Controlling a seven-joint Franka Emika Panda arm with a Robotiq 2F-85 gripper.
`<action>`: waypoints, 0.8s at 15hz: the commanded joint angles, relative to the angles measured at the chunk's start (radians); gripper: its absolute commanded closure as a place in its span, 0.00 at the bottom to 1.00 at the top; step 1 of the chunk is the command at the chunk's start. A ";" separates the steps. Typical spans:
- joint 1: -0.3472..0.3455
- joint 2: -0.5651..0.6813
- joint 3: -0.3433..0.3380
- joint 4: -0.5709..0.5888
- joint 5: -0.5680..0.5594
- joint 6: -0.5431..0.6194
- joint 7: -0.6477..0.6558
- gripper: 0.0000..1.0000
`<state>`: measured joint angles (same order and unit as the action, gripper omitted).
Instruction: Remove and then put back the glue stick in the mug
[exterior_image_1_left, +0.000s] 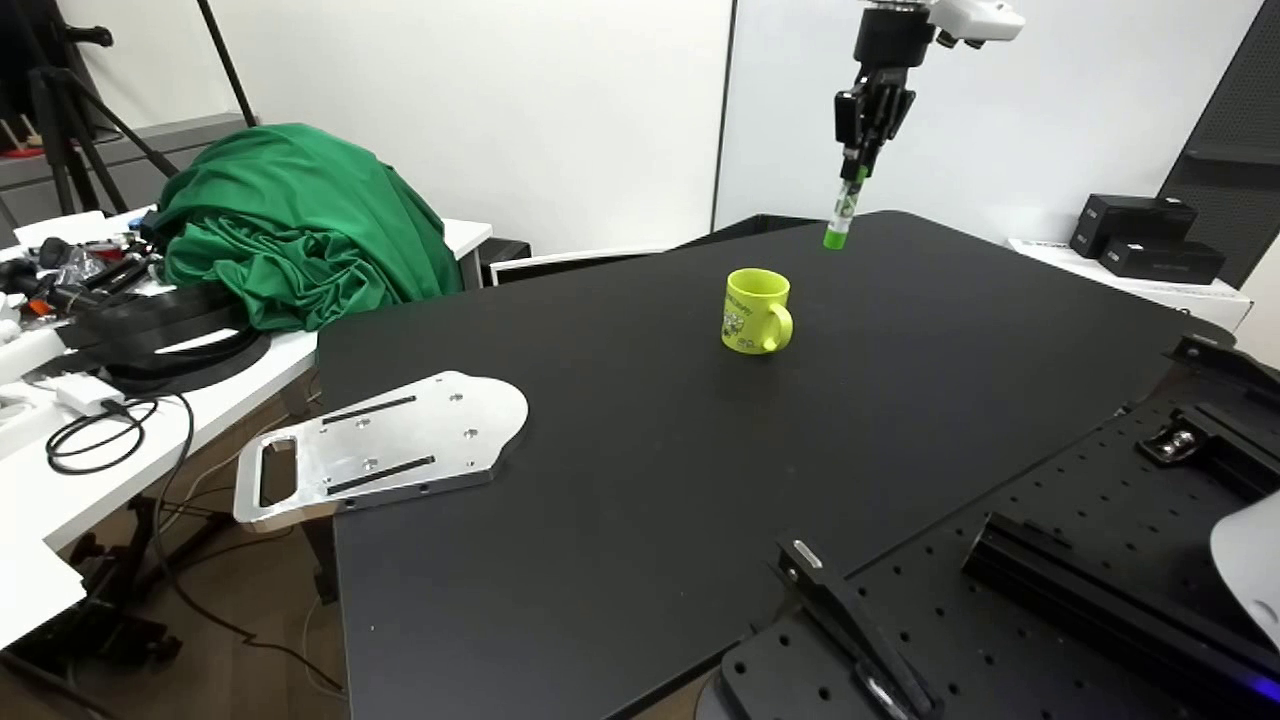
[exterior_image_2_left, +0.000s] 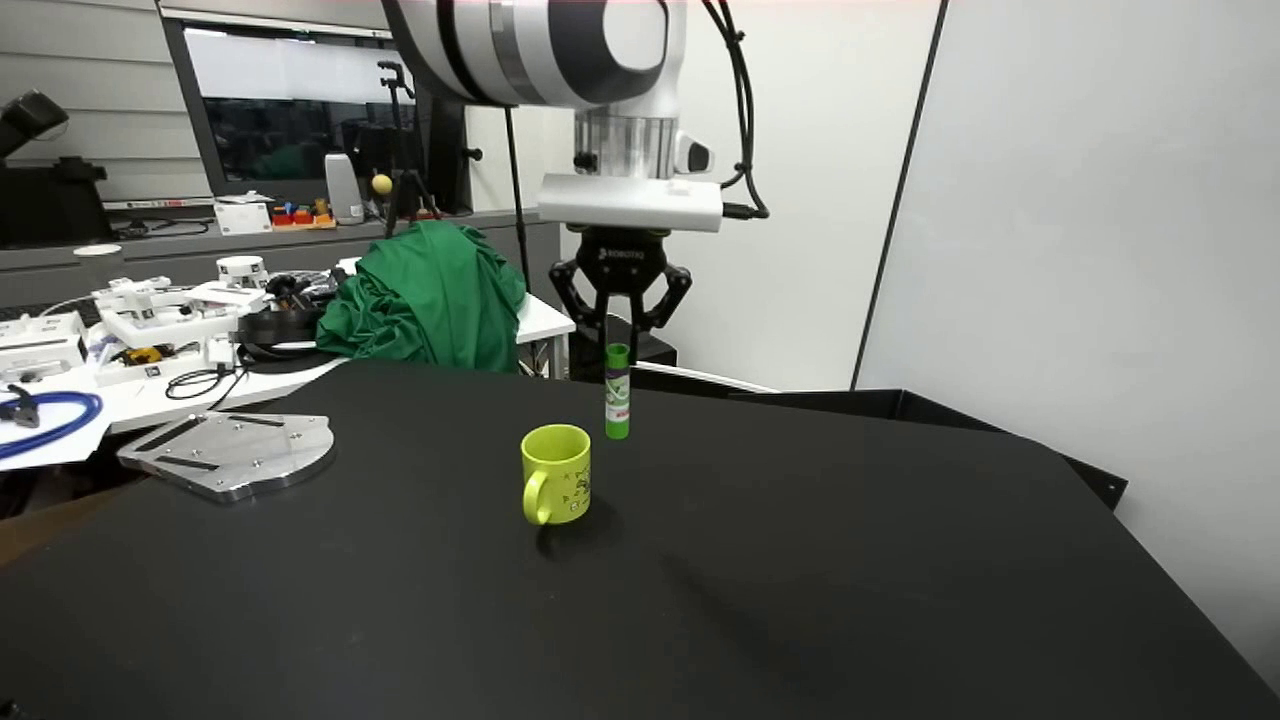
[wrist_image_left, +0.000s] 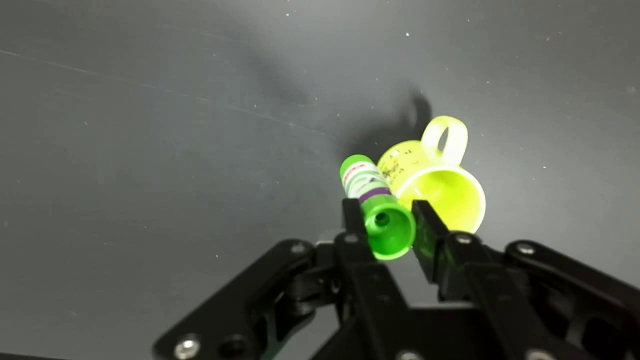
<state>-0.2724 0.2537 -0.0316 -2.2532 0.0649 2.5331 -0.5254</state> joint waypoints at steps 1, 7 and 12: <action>-0.006 0.079 -0.060 0.035 -0.039 0.039 0.027 0.93; -0.160 0.262 0.061 0.101 0.165 0.227 -0.140 0.93; -0.388 0.408 0.329 0.168 0.331 0.526 -0.282 0.93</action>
<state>-0.5260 0.5754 0.1450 -2.1492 0.3393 2.9179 -0.7385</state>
